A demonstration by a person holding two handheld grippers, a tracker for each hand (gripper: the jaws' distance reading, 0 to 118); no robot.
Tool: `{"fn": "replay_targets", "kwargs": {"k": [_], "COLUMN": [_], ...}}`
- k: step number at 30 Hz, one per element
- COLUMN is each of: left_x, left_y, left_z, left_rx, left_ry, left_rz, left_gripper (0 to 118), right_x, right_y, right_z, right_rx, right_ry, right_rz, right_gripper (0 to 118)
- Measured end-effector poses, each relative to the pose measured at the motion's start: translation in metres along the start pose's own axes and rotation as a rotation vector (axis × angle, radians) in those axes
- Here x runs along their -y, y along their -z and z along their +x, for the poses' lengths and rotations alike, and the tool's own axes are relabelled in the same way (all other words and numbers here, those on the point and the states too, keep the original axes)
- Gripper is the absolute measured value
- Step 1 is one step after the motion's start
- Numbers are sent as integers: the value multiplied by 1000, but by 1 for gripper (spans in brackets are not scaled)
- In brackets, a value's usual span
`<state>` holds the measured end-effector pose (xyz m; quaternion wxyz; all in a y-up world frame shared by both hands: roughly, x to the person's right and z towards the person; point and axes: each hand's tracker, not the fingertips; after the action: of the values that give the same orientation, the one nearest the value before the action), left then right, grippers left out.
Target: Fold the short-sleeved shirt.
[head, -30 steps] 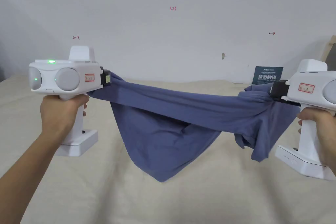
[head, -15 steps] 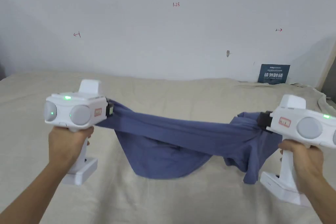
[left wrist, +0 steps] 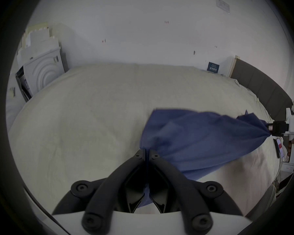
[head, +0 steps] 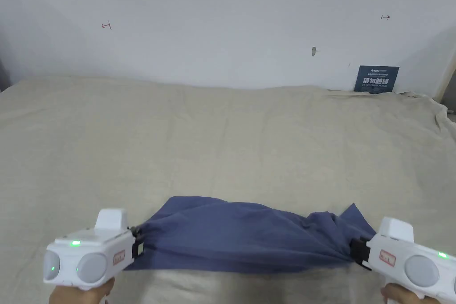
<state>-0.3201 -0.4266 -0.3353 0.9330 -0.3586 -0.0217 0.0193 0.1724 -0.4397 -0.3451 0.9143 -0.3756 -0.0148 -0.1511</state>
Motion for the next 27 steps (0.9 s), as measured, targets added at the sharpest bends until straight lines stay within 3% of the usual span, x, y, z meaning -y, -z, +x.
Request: {"fn": "replay_targets", "kwargs": {"k": [14,27], "left_x": [116,143], "left_y": [-66,-59], "left_z": [-8,-1], "left_rx": [-2,-35], "left_ry": [-25,-39], "left_rz": [-140,-218], "left_gripper": [0,0], "right_x": [101,142], "right_y": [-63,-67], "right_z": [36,39], "right_rx": [-6,56], "right_ry": [44,45], "right_rz": [-37,-94], "right_gripper": [7,7]}}
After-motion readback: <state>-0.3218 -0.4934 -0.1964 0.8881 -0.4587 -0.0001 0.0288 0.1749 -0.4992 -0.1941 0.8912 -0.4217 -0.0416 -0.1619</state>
